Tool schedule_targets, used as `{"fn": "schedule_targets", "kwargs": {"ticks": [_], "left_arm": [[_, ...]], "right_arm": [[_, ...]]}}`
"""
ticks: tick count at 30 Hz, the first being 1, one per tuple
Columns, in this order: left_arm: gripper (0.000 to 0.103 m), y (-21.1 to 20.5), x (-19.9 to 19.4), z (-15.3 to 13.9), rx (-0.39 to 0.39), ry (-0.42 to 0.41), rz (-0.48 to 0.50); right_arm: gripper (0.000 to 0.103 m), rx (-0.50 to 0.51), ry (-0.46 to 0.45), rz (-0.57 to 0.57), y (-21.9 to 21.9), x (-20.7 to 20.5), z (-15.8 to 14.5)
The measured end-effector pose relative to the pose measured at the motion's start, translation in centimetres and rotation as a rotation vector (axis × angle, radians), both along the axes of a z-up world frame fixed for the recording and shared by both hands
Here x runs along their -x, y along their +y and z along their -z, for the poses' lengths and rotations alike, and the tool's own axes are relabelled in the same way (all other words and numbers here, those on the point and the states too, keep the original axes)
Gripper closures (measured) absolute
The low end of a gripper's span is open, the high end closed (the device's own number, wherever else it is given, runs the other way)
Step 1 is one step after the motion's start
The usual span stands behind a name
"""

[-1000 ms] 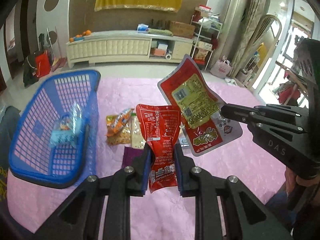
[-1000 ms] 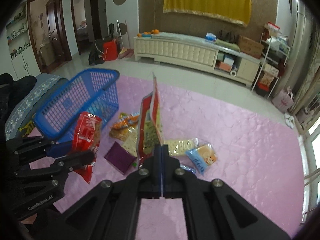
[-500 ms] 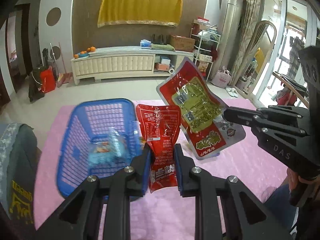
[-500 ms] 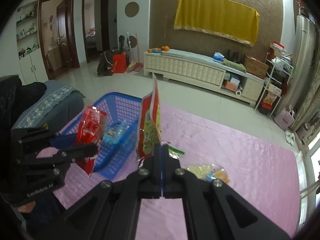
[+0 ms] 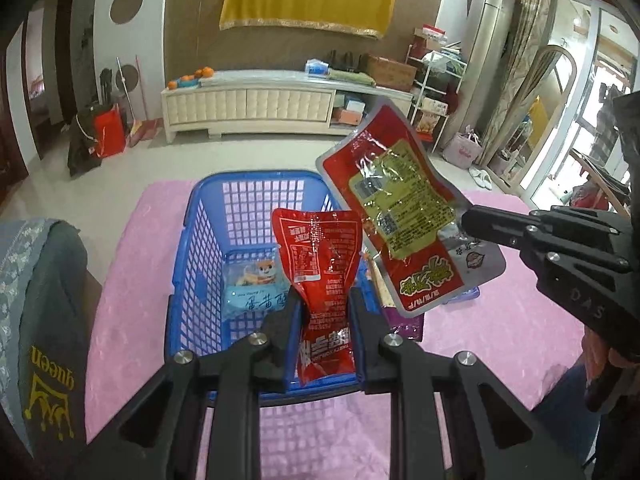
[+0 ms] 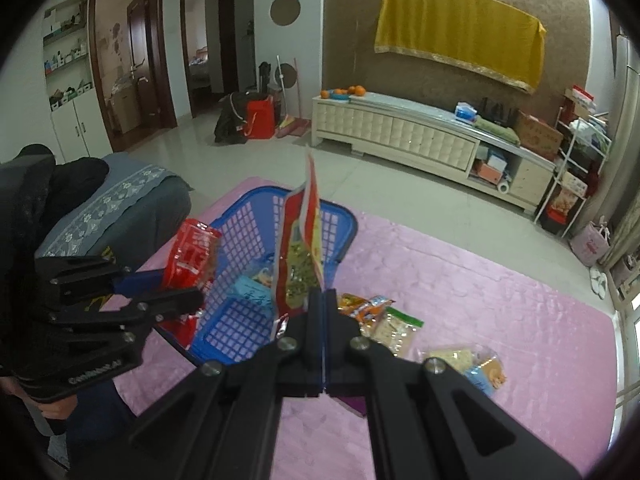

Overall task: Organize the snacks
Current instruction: 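Lower the red sauce packet into the basket and open the left tool, then carry the red-and-silver packet over the basket and release it from the right tool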

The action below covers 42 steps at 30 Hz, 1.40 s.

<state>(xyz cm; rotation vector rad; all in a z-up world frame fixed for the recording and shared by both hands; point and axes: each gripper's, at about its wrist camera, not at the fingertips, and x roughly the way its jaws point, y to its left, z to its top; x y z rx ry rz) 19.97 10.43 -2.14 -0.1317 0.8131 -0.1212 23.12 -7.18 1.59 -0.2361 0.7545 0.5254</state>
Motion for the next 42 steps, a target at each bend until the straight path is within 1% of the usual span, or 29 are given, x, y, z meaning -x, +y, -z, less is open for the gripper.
{"fn": "schedule_targets", "kwargs": {"ticks": [3, 6, 8, 10, 11, 12, 13, 14, 15, 18, 20, 25, 30, 32, 37, 42], "left_arm": [[0.083, 0.4, -0.7, 0.8, 0.024, 0.023, 0.004], [0.081, 0.4, -1.4, 1.9, 0.041, 0.062, 0.009], [0.081, 0.3, -1.7, 2.4, 0.045, 0.077, 0.01], [0.078, 0.6, -1.9, 2.9, 0.044, 0.089, 0.0], [0.074, 0.7, -1.9, 3.1, 0.05, 0.1, -0.008], [0.065, 0.7, -1.9, 3.2, 0.055, 0.105, -0.013], [0.06, 0.7, -1.8, 3.2, 0.063, 0.104, -0.015], [0.048, 0.8, -1.7, 3.1, 0.066, 0.098, -0.023], [0.041, 0.9, -1.5, 3.0, 0.067, 0.088, -0.033], [0.04, 1.2, -1.1, 2.5, 0.071, 0.084, -0.047], [0.04, 1.2, -0.7, 2.1, 0.058, 0.081, -0.053], [0.036, 1.6, 0.0, 0.8, 0.044, 0.056, -0.074], [0.036, 1.8, 0.5, -0.2, 0.008, 0.037, -0.085], [0.034, 2.2, 0.5, -0.4, -0.005, 0.026, -0.09], [0.033, 3.0, 0.7, -0.5, -0.013, 0.011, -0.096], [0.033, 3.7, 0.6, 0.0, -0.053, 0.017, -0.094]], "right_arm": [[0.101, 0.017, 0.003, -0.008, 0.7, -0.1, 0.4], [0.101, 0.019, 0.011, -0.003, 0.8, -0.5, 0.6], [0.101, 0.025, 0.014, -0.001, 1.0, -0.5, 0.7], [0.101, 0.033, 0.015, 0.001, 1.0, -0.7, 0.6], [0.101, 0.036, 0.019, 0.002, 1.0, -0.7, 0.7], [0.101, 0.036, 0.022, 0.004, 1.0, -0.7, 0.7], [0.101, 0.035, 0.022, 0.006, 1.2, -0.7, 0.6], [0.101, 0.034, 0.023, 0.008, 1.1, -0.7, 0.6], [0.101, 0.033, 0.022, 0.01, 0.9, -0.6, 0.5], [0.101, 0.023, 0.022, 0.014, 0.8, -0.4, 0.3], [0.101, 0.013, 0.025, 0.014, 0.6, -0.2, 0.2], [0.101, 0.001, 0.02, -0.004, 0.5, 0.2, -0.2], [0.101, -0.001, 0.012, -0.037, 0.8, 0.2, -0.6], [0.101, 0.004, 0.01, -0.057, 1.3, 0.0, -0.6], [0.101, 0.009, 0.025, -0.1, 2.7, -0.8, -0.1], [0.101, 0.044, 0.056, -0.167, 5.0, -1.8, 1.6]]}}
